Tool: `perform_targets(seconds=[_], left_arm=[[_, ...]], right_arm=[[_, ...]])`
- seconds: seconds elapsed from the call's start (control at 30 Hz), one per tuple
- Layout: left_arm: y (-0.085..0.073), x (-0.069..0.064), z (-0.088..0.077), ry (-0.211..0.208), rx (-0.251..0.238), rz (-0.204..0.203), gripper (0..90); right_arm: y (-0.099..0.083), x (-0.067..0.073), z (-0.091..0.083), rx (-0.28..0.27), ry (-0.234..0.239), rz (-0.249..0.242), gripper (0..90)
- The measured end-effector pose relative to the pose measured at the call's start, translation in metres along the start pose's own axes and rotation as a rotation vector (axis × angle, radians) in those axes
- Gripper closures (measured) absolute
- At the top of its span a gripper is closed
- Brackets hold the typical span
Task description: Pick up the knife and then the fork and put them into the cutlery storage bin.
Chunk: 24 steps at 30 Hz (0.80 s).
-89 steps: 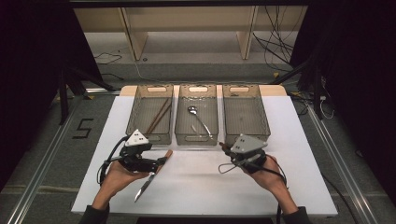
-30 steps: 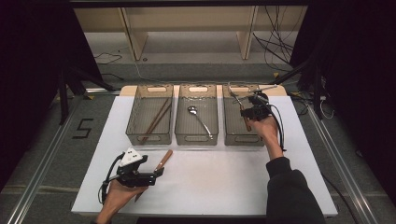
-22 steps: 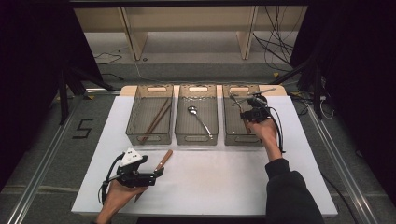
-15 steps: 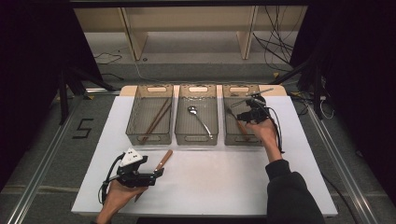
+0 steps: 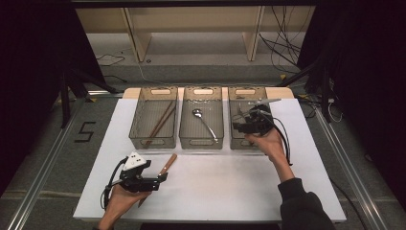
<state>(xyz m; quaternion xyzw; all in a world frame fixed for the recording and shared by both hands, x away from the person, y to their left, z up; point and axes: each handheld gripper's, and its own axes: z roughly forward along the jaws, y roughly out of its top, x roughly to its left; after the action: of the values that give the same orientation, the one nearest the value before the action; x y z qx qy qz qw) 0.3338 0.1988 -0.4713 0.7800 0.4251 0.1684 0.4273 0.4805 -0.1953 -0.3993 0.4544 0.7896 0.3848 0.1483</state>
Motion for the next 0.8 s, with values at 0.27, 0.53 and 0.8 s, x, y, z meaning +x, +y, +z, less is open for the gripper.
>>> perform_targets(seconds=[0.27,0.53,0.8], left_arm=[[0.003,0.005,-0.004,0.013,0.012,-0.017,17.4],[0.005,0.006,-0.003,0.014,0.076,-0.023,17.5],[0.006,0.006,0.002,0.027,0.156,-0.025,21.6]], right_arm=[[-0.023,0.032,-0.023,-0.081,0.118,-0.075,33.4],[-0.048,0.054,-0.037,-0.150,0.191,-0.110,31.7],[-0.057,0.065,-0.038,-0.157,0.209,-0.143,31.3]])
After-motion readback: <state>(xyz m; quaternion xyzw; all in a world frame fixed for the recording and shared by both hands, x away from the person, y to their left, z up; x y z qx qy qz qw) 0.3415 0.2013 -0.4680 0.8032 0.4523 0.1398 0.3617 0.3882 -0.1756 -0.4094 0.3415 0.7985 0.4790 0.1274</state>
